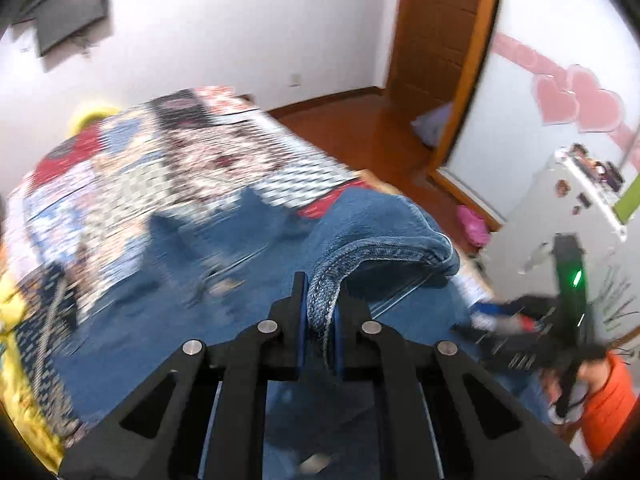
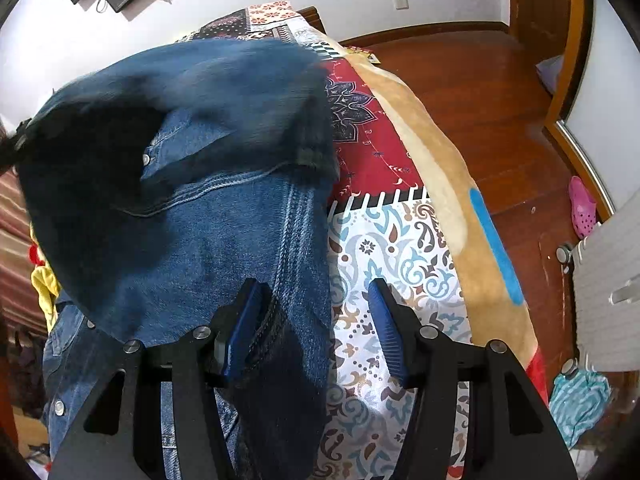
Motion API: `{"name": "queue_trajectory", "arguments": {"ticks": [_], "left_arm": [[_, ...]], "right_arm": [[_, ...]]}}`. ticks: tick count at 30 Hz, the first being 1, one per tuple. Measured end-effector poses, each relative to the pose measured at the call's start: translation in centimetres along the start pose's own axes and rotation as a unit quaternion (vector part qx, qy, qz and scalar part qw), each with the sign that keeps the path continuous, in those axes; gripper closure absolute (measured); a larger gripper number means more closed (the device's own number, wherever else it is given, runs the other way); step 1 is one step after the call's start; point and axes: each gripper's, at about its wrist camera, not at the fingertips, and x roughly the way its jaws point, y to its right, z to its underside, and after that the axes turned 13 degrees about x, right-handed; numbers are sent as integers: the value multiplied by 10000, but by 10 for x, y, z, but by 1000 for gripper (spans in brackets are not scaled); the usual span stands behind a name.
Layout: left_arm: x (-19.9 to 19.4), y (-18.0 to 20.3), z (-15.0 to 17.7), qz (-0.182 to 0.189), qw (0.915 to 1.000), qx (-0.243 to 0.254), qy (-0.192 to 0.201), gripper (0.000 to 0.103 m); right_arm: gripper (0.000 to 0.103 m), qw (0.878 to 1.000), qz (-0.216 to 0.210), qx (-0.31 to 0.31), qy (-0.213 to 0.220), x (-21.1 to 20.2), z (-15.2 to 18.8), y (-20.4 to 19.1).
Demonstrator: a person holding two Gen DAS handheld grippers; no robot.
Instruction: Fold large clothes
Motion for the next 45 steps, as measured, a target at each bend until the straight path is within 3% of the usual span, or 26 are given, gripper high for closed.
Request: {"name": "queue_trajectory", "arguments": {"ticks": [6, 9, 11, 16, 18, 22, 26, 27, 29, 31, 34, 36, 38, 42, 45], "left_arm": [[5, -19, 79, -31, 9957, -250, -890, 89], [12, -20, 114, 137, 9904, -447, -1303, 79], [11, -18, 124, 133, 9886, -544, -1398, 66], [-10, -12, 113, -45, 9922, -422, -1169, 63], [-17, -11, 95, -53, 9954, -356, -891, 63], [-12, -4, 62, 75, 9973, -172, -704, 63], [22, 9, 40, 243, 9951, 103, -950, 61], [38, 13, 37, 263, 9932, 199, -1113, 57], [60, 17, 36, -41, 9902, 311, -1358, 38], [75, 20, 36, -175, 9891, 419, -1403, 38], [95, 23, 36, -167, 9877, 522, -1468, 38], [101, 25, 34, -187, 9882, 617, -1387, 47], [105, 25, 30, 0, 9893, 595, -1330, 74], [88, 17, 25, 32, 9942, 402, -998, 85], [54, -1, 23, 127, 9982, -85, -582, 93]], "right_arm": [[51, 9999, 107, 42, -6, -1, 1, -5], [51, 9998, 178, 29, -19, -4, 3, -7], [51, 9997, 225, 11, -28, -7, 4, -8], [51, 9997, 187, -25, 121, -24, 3, -10], [51, 9996, 139, -46, 231, -34, 2, -12], [51, 9990, 64, -102, 424, -47, 0, -21], [51, 9988, -37, -165, 465, -47, -1, -32], [51, 9988, -32, -185, 453, -44, -1, -33], [48, 9990, 4, -219, 402, -38, -1, -35], [48, 9991, 71, -218, 366, -33, 0, -35], [48, 9995, 62, -161, 246, -22, 2, -33], [48, 9998, 111, -90, 120, -12, 3, -30], [48, 9998, 193, -41, -40, -2, 4, -28], [46, 9989, 315, -269, -223, 12, 6, -31], [45, 9990, 278, -253, -243, 11, 6, -30]]}}
